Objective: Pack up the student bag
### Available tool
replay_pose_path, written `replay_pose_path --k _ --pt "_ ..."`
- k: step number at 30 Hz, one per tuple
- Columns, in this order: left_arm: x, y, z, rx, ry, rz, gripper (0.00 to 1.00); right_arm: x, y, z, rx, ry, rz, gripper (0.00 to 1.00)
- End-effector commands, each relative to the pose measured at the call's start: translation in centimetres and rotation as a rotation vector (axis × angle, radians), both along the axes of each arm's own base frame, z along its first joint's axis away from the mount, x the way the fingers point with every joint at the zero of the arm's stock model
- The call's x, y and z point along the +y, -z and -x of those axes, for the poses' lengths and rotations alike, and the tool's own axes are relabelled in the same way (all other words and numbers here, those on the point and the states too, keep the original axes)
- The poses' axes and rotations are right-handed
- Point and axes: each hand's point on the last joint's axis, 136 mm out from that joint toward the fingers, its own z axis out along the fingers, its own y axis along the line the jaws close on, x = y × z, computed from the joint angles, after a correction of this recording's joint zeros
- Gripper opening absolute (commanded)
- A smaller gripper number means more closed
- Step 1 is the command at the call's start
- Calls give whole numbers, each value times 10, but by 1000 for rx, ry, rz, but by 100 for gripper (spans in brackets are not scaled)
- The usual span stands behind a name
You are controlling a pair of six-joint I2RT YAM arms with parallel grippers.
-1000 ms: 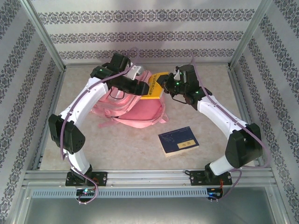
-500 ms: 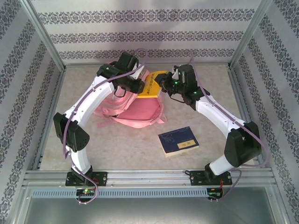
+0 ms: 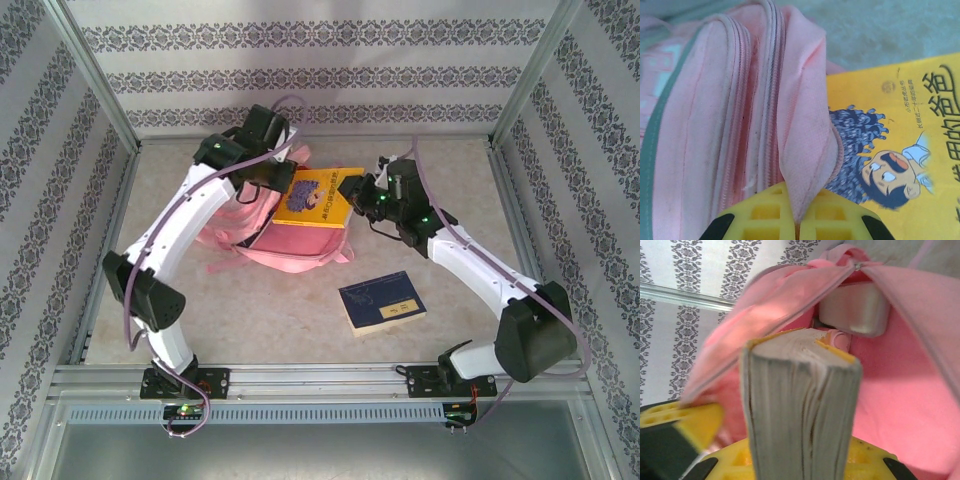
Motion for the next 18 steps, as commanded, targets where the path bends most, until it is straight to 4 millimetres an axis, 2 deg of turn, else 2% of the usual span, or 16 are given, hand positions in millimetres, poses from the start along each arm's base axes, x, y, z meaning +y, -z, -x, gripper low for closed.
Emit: replay_pose_path --k 1,3,6,12,18 --pt "26 -72 21 -220 -41 14 0 2 -20 -5 -126 15 -19 0" --pt "31 -78 25 -255 -30 7 0 10 -20 -6 -141 7 -40 0" --pt "33 -76 27 -239 -18 -6 0 26 -23 -7 -154 -10 -93 0" --pt "36 -75 22 -216 -34 37 0 56 -28 -16 -148 -12 -192 0" --pt "27 -70 14 -181 -46 131 0 86 -18 -18 -68 15 -273 0"
